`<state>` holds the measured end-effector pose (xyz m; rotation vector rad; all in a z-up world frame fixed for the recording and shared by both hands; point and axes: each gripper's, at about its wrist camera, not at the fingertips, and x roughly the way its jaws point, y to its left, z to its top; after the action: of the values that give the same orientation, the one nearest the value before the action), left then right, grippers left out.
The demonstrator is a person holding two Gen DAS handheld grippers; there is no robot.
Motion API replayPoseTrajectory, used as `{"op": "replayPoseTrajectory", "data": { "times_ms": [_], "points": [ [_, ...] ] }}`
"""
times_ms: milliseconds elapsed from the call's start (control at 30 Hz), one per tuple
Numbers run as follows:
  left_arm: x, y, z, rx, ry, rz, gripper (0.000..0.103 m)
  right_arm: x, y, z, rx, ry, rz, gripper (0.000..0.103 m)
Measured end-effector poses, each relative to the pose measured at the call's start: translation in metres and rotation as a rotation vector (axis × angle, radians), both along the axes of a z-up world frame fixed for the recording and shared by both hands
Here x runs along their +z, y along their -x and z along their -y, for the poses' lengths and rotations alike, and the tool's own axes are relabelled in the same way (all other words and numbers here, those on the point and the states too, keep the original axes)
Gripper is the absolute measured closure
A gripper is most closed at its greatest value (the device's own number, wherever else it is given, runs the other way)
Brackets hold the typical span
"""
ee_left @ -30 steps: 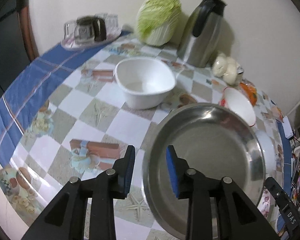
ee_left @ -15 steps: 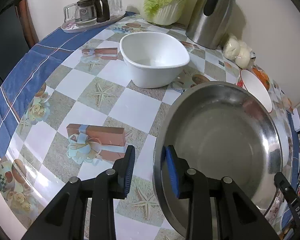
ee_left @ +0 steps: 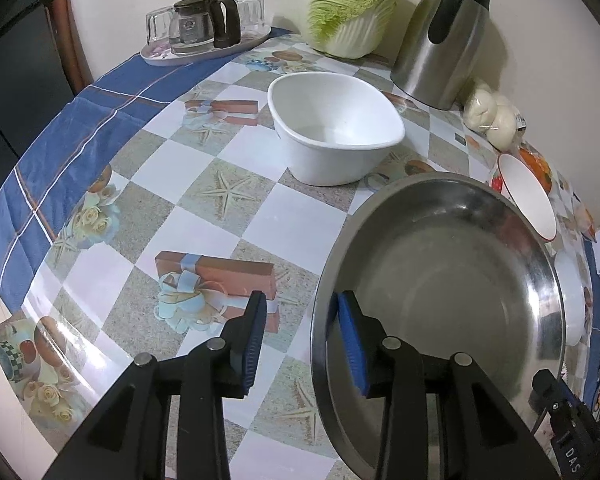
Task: Organize plates and bowls
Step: 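Carry the steel tray beside the white bowl, lower it, open both grippers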
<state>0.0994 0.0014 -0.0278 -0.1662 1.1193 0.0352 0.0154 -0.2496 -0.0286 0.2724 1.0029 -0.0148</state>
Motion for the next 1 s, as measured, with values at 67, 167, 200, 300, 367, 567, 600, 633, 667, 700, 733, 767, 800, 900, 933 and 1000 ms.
{"op": "replayPoseTrajectory", "data": {
  "times_ms": [67,167,200,300,367,567,600,633,667,700,733,767,800,900,933,1000],
  "points": [
    [0.0,0.0,0.001,0.001,-0.007,-0.002,0.063,-0.001,0.0,-0.001,0.005,-0.004,-0.009,0.075],
    [-0.002,-0.001,0.0,0.003,-0.009,-0.008,0.063,-0.002,-0.001,-0.003,0.016,0.001,-0.012,0.075],
    [-0.002,0.0,-0.001,0.004,-0.008,-0.008,0.064,-0.003,-0.001,-0.004,0.02,-0.001,-0.014,0.075],
    [-0.001,0.0,0.0,-0.004,0.008,-0.003,0.064,-0.004,-0.001,-0.007,0.028,0.001,-0.016,0.075],
    [-0.001,0.0,0.002,-0.013,0.003,-0.004,0.064,-0.005,-0.002,-0.01,0.038,0.005,-0.019,0.075],
    [-0.001,0.0,0.002,-0.016,-0.006,-0.007,0.064,-0.01,-0.004,-0.019,0.085,0.024,-0.035,0.075],
    [-0.002,0.0,0.002,-0.014,-0.007,-0.01,0.064,-0.01,-0.004,-0.02,0.085,0.024,-0.036,0.075],
    [-0.003,0.0,0.001,-0.013,-0.009,-0.016,0.064,-0.011,-0.003,-0.02,0.086,0.025,-0.037,0.075],
    [-0.004,0.0,0.001,-0.012,-0.014,-0.022,0.064,-0.011,-0.003,-0.02,0.087,0.026,-0.038,0.075],
    [-0.005,0.0,0.001,-0.012,-0.02,-0.027,0.064,-0.012,-0.003,-0.02,0.086,0.027,-0.042,0.075],
    [-0.006,0.0,0.001,-0.011,-0.031,-0.035,0.064,-0.013,-0.003,-0.02,0.082,0.028,-0.048,0.075],
    [-0.008,0.0,0.0,-0.009,-0.036,-0.042,0.063,-0.014,-0.003,-0.018,0.077,0.016,-0.054,0.075],
    [-0.008,0.0,-0.001,-0.008,-0.031,-0.042,0.063,-0.015,-0.003,-0.017,0.077,0.008,-0.055,0.075],
    [-0.007,0.001,0.0,-0.01,-0.037,-0.048,0.063,-0.014,-0.002,-0.017,0.082,0.014,-0.059,0.075],
    [-0.007,0.001,0.001,-0.013,-0.042,-0.049,0.063,-0.014,-0.001,-0.018,0.083,0.016,-0.06,0.075],
    [-0.007,0.002,0.003,-0.02,-0.051,-0.052,0.063,-0.014,0.0,-0.017,0.084,0.013,-0.068,0.075]
  ]
}}
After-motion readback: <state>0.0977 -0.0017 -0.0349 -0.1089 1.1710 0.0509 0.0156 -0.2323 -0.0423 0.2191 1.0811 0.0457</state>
